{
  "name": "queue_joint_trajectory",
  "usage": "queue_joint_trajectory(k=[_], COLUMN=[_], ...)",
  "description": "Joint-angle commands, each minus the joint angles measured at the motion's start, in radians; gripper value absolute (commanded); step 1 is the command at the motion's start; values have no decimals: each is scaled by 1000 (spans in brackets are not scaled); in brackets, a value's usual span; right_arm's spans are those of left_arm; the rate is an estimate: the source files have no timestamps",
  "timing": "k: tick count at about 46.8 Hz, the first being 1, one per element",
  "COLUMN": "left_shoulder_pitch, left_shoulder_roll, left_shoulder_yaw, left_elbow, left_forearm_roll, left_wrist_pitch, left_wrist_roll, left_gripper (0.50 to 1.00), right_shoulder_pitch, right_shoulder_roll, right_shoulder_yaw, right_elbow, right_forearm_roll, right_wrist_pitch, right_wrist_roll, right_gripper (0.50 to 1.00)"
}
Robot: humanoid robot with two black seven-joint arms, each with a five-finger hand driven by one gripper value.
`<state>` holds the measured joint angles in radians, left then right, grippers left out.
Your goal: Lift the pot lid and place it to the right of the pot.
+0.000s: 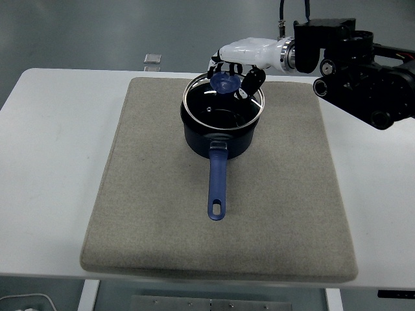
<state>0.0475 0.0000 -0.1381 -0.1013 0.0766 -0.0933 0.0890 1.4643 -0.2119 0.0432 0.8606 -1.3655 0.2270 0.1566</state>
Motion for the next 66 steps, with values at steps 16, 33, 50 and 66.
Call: queue_joint_trajectory(k=[16,33,50,66], left_shoulder_pitch=[0,0,0,0], left_shoulder_roll=[0,0,0,0], left_shoulder_yaw=[0,0,0,0], left_elbow=[0,0,0,0], left_forearm_roll=[0,0,0,2], left_wrist_pitch=[0,0,1,0], left_wrist_roll=[0,0,0,0], left_gripper=[1000,1000,1000,1000], right_shoulder_pitch=[-2,-16,-75,-153], right_shoulder_roll=[-83,-153,-196,-205], right_shoulder_yaw=[9,6,6,6], right_elbow=[-37,-58,-80,-109], right_forearm_roll=[5,60,60,62], right_wrist_pitch=[-12,-14,-24,-60], right_wrist_roll=[3,3,23,75], right_gripper=[500,500,500,500])
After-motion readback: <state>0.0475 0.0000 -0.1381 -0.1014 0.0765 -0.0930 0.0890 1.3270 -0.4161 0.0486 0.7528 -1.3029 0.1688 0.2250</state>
